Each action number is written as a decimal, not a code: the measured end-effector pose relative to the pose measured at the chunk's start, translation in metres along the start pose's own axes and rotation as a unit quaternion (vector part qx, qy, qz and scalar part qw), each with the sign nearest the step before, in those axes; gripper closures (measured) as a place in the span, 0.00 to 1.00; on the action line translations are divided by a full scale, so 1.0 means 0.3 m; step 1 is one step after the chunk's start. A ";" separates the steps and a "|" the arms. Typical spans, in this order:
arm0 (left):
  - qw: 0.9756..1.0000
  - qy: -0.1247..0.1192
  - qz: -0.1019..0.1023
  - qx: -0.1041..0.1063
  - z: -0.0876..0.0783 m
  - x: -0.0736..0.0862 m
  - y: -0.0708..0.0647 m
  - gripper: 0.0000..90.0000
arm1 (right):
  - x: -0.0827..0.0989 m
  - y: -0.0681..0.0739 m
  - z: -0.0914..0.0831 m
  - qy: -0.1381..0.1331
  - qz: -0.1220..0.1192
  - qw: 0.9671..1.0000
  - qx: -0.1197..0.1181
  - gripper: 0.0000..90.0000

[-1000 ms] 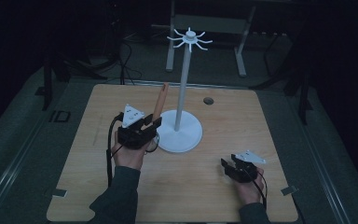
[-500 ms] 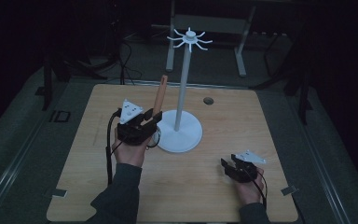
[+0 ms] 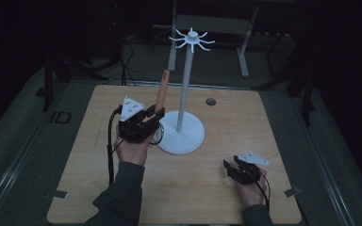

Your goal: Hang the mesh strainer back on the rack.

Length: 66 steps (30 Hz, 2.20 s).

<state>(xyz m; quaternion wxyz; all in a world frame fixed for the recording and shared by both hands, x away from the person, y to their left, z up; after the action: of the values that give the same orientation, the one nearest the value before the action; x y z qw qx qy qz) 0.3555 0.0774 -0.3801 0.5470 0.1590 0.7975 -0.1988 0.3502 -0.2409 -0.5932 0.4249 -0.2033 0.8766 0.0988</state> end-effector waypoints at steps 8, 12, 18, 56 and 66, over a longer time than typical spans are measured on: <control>1.000 -0.009 0.001 -0.001 -0.003 -0.024 -0.005 0.77 | 0.000 0.000 0.000 0.000 0.000 1.000 0.000 0.54; 1.000 -0.014 -0.004 -0.003 -0.005 -0.033 -0.003 0.77 | 0.000 0.000 0.000 0.000 0.000 1.000 0.000 0.53; 1.000 -0.020 -0.006 -0.005 -0.008 -0.050 0.000 0.77 | 0.000 0.000 0.000 0.001 0.000 1.000 -0.001 0.53; 0.999 -0.053 -0.005 0.000 0.003 -0.168 -0.037 0.77 | 0.000 0.000 0.001 0.001 0.000 1.000 -0.002 0.53; 0.998 -0.064 -0.003 0.005 0.006 -0.196 -0.047 0.77 | -0.001 -0.001 0.000 0.000 0.002 1.000 -0.003 0.53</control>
<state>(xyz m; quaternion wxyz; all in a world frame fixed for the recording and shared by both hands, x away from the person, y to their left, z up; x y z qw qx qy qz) 0.3708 0.0622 -0.3237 0.5954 0.1467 0.7604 -0.2141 0.3503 -0.2410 -0.5931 0.4241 -0.2028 0.8767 0.1019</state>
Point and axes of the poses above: each handheld gripper's, and its own axes: z roughly forward along the jaws, x roughly out of its underside, y roughly to its left, the point moved 6 cm from there along z, roughly forward along the jaws, and after that the axes turned 2 degrees about y, right-handed, at the moved point
